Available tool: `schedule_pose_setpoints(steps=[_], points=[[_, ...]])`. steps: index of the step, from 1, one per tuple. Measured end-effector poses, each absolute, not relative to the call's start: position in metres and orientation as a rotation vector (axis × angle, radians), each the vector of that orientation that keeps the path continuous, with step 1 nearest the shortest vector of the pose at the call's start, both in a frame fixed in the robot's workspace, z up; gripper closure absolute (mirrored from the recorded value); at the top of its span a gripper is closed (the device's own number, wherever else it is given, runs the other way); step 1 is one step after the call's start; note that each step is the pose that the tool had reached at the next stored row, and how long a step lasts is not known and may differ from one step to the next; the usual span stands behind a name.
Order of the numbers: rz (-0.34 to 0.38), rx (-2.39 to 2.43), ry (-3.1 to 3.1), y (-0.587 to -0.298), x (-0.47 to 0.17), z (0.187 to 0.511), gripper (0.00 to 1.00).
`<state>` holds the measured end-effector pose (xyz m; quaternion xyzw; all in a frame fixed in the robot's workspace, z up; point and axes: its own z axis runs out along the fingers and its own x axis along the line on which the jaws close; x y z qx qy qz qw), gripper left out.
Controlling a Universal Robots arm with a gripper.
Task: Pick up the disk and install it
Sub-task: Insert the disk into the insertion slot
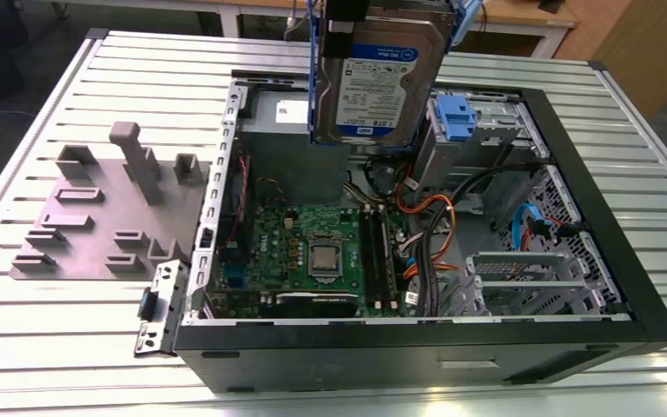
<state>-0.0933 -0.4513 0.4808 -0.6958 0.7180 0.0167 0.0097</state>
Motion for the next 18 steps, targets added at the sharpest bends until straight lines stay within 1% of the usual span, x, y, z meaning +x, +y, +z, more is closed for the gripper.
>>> schedule_pose_setpoints(steps=[18], points=[[0.052, -2.173, 2.242, -0.463, -0.093, 0.481, 0.63]])
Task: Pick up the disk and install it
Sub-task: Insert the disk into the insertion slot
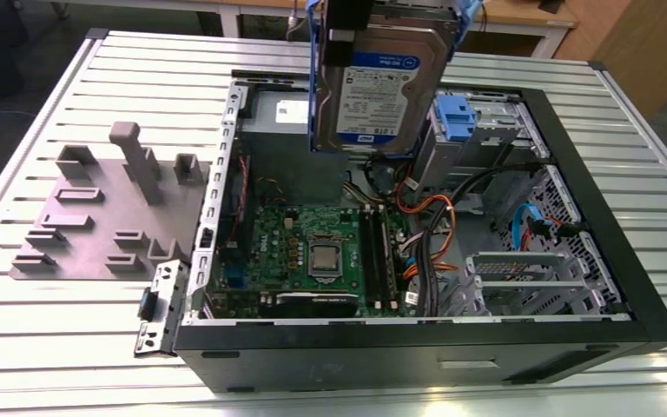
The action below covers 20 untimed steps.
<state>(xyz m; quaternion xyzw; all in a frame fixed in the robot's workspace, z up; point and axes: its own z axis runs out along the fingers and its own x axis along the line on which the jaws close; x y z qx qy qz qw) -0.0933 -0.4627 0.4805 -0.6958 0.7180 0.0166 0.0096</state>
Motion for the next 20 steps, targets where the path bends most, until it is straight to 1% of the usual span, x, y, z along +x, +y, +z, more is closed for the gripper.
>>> schedule_pose_setpoints(steps=[20], points=[[0.050, -2.173, 2.243, -0.4671, -0.0934, 0.4861, 0.63]])
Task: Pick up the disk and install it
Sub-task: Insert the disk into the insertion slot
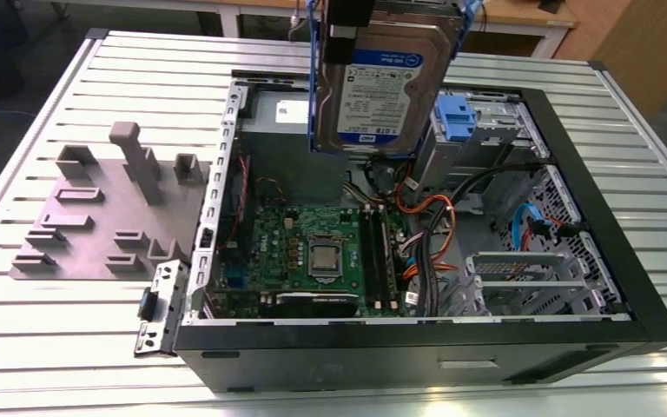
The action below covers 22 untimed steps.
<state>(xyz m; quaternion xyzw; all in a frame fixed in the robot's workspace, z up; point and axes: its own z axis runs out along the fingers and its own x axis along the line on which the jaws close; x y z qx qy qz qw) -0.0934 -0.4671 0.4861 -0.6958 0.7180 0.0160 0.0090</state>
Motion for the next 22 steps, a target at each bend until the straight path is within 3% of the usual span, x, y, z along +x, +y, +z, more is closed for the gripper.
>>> schedule_pose_setpoints(steps=[22], points=[[0.050, -2.174, 2.243, -0.4783, -0.0879, 0.4861, 0.63]])
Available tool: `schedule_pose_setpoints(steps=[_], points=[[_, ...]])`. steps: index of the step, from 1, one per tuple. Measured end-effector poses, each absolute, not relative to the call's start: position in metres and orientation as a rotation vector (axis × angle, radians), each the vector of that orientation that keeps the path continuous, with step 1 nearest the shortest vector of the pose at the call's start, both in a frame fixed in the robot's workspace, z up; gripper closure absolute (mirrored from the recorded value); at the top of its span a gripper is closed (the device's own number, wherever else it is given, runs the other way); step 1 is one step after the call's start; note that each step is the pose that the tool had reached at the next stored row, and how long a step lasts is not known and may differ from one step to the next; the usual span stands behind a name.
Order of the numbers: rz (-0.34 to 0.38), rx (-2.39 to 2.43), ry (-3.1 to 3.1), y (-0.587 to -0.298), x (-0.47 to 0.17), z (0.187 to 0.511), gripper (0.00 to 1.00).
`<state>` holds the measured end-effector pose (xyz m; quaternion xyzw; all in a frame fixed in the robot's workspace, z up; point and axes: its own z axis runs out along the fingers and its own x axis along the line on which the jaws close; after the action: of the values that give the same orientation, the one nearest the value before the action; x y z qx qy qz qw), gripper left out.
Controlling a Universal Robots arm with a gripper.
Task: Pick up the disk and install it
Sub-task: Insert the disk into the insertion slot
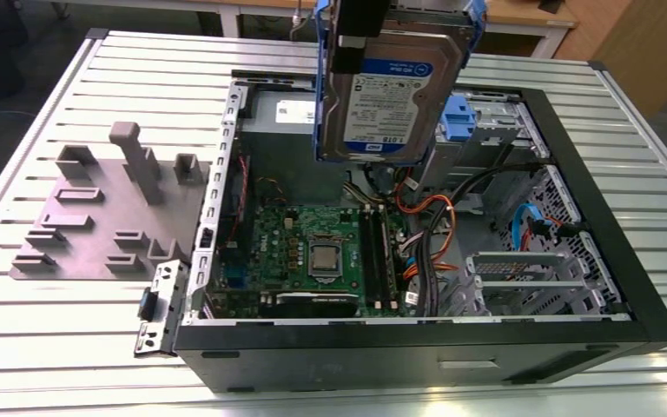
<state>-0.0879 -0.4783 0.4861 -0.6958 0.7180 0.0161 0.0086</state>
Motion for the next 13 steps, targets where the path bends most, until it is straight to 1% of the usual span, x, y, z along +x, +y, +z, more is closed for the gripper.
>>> schedule_pose_setpoints(steps=[7, 13], points=[[0.050, -2.174, 2.243, -0.480, -0.082, 0.486, 0.63], [0.050, -2.174, 2.243, -0.492, -0.082, 0.486, 0.63]])
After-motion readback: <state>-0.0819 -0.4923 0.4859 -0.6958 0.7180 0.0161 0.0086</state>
